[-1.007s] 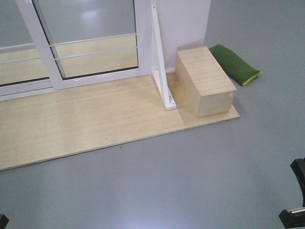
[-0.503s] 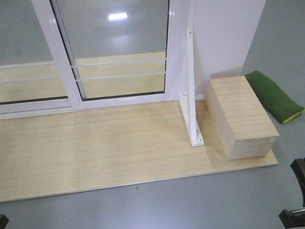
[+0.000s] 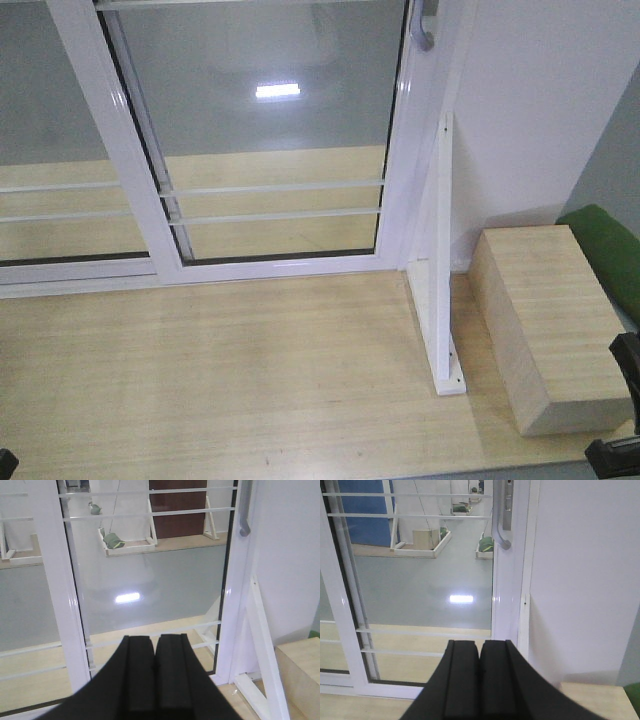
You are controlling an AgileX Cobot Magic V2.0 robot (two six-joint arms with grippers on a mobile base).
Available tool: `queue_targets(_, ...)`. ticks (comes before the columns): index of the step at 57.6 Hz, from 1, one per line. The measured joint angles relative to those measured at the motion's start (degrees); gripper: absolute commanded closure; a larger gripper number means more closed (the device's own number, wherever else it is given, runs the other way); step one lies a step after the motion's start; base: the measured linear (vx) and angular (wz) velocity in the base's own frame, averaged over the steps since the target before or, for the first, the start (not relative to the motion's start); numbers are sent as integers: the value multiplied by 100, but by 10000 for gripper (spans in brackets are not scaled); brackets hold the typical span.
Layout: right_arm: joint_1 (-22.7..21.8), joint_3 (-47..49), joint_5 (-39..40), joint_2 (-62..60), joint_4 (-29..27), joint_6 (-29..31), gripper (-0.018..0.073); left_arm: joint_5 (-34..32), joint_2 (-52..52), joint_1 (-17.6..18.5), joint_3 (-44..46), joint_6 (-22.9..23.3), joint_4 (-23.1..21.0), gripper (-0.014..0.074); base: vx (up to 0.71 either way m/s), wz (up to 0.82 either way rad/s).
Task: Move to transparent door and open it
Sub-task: 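Drive up close to the door, stopping before its silver handle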
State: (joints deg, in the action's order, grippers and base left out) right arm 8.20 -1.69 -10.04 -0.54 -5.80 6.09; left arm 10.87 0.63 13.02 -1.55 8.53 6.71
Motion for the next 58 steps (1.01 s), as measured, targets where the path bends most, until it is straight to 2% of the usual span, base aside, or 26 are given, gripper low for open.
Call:
queue_targets(30, 0, 0, 0, 0, 0, 0, 564, 0, 0, 0, 0, 0, 0, 596, 41, 11)
queue_targets(58, 0, 0, 0, 0, 0, 0, 564, 0, 0, 0, 0, 0, 0, 596, 23, 3)
